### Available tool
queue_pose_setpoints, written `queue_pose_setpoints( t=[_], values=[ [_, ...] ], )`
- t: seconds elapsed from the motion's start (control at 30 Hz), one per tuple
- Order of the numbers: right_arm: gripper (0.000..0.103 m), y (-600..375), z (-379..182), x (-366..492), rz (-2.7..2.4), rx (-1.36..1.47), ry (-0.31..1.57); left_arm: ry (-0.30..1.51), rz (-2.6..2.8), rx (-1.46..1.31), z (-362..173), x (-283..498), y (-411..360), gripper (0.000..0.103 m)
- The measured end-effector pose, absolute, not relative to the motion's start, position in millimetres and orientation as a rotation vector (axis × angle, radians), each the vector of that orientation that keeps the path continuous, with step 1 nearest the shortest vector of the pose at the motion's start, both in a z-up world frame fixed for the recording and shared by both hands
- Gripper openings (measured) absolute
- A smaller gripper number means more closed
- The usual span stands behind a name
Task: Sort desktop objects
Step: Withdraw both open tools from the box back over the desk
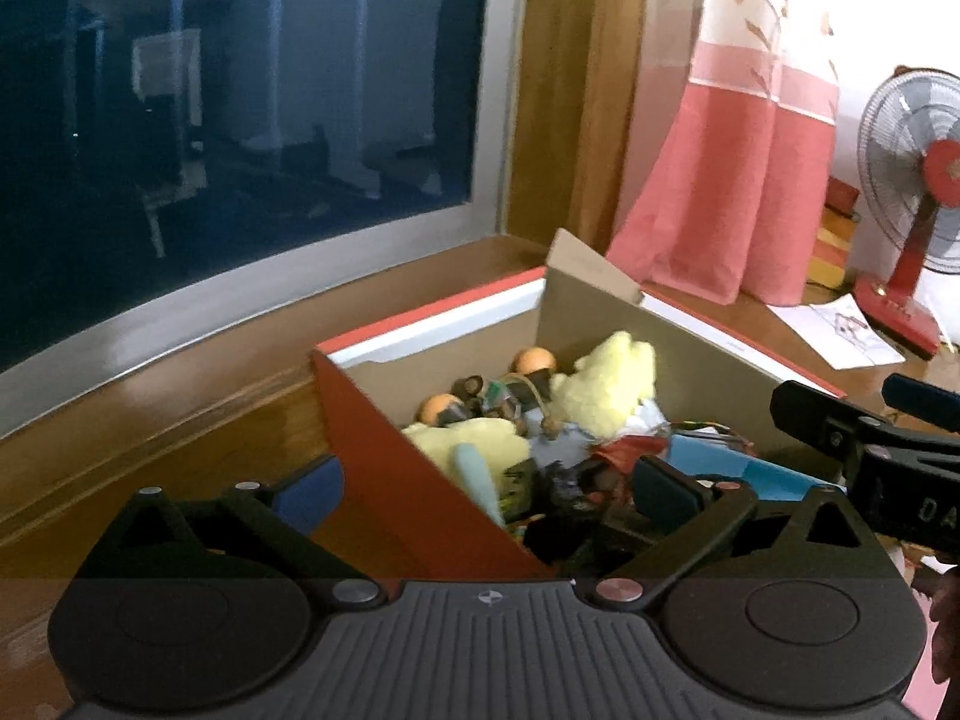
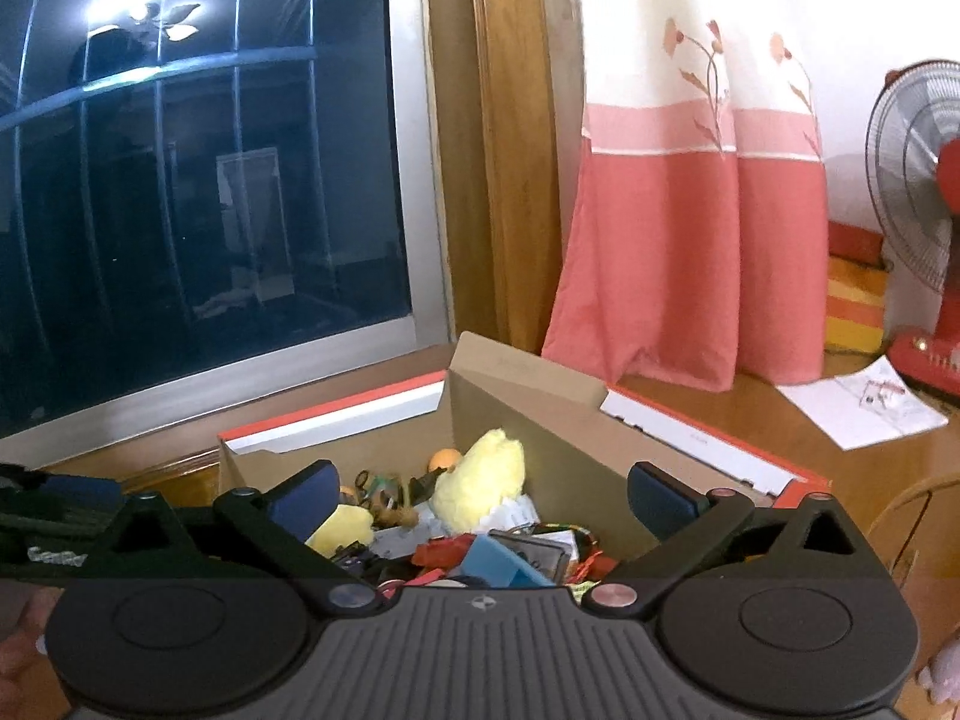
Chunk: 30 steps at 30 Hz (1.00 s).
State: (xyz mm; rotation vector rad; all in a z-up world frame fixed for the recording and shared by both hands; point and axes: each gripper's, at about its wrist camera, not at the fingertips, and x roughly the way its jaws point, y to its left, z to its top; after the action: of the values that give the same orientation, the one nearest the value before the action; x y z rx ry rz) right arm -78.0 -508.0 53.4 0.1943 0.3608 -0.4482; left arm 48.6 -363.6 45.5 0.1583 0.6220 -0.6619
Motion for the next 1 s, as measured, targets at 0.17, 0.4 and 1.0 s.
queue_pose_setpoints(
  t=[0.17,0.4,1.0],
  values=[
    [0.103,-491.4,53.8,-66.5,-0.397,0.188,0.363,0.635,-0.596,0.139,44.7,51.2,-333.8,0.103],
    [0.103,-458.0,53.0,-48.0,-0.289,0.173,0.384,0.654,-0.484,0.094,43.2,50.7,-285.1,0.103],
    [0.103,-342.2,49.9,2.3,0.007,0.092,0.450,0.692,-0.185,-0.046,40.3,48.8,-141.0,0.103]
  ],
)
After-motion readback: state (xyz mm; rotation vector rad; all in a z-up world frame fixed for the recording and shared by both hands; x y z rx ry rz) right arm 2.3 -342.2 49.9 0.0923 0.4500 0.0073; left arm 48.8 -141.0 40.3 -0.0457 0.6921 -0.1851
